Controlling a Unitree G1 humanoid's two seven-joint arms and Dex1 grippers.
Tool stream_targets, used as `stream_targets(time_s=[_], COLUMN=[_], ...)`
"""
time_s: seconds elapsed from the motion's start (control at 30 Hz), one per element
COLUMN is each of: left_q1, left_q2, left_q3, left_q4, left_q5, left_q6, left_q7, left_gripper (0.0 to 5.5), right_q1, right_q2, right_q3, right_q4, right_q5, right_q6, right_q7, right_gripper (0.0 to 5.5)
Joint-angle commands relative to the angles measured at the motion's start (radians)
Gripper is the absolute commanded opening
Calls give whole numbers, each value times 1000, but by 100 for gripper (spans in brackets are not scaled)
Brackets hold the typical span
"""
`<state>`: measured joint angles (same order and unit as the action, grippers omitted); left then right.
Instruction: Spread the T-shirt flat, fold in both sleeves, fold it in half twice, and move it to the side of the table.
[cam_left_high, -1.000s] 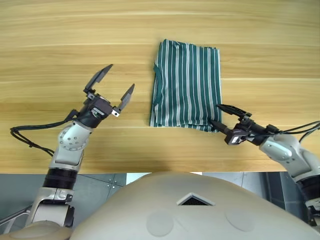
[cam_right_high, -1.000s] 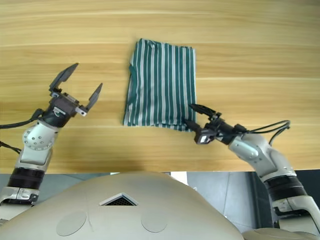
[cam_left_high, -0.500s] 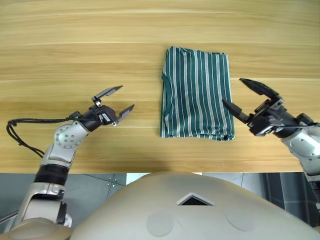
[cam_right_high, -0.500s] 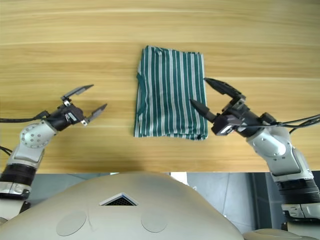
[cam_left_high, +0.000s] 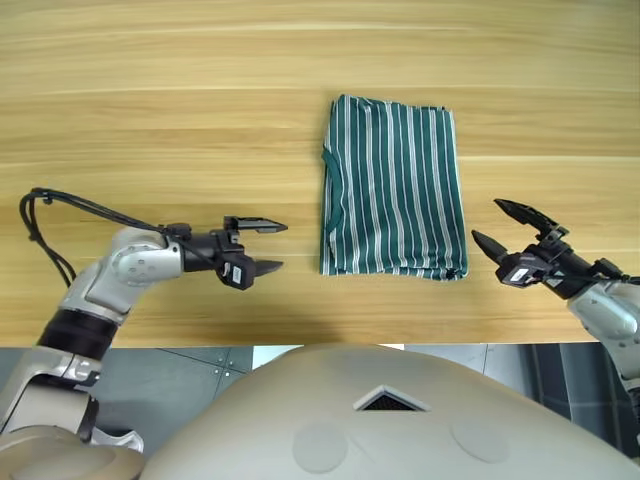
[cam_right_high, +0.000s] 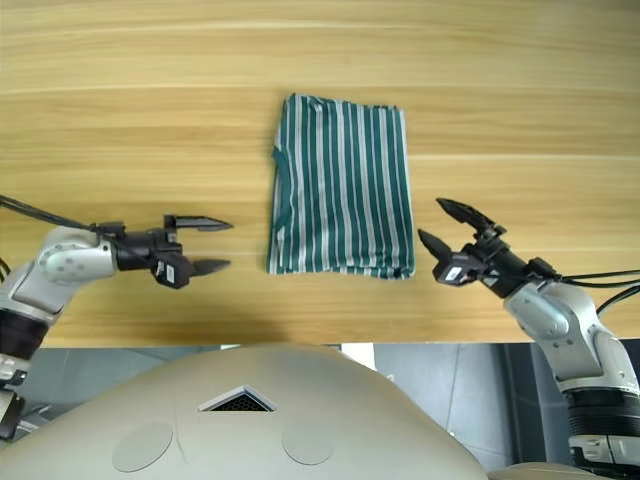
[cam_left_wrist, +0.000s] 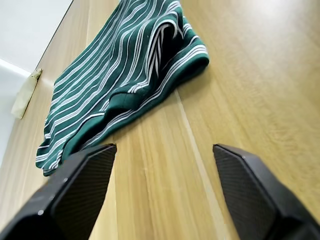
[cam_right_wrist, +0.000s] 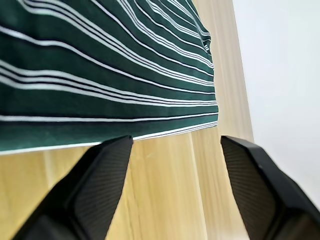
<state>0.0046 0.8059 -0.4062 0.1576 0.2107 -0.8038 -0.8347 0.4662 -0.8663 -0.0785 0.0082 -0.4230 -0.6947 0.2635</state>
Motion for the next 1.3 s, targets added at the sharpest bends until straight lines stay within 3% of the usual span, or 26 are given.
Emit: stream_targets(time_s=[0.03, 0.2, 0.37, 0.93, 1.3], left_q1=[-43, -146, -173, -45, -94], left_q2=[-67, -186, -235, -21, -133], left_q3=[-96, -154, -208, -192, -262], left_q4=[118, 265, 338, 119, 219], left_q5=[106, 145, 161, 48, 80], left_q6=[-9, -83, -127, -33, -56], left_q7=[-21, 49, 65, 0, 1], left_gripper=[360, 360, 360, 360, 360], right_q1=[-21, -21, -35, -86, -124], right_q2=[12, 4, 3, 3, 11], right_q3=[-1, -22, -21, 1, 32], right_q4=[16, 60, 93, 135, 165], right_q5=[-15, -35, -45, -50, -65], right_q6=[15, 18, 9, -14, -23], right_q7=[-4, -19, -33, -27, -38], right_gripper=[325, 325, 325, 325, 325])
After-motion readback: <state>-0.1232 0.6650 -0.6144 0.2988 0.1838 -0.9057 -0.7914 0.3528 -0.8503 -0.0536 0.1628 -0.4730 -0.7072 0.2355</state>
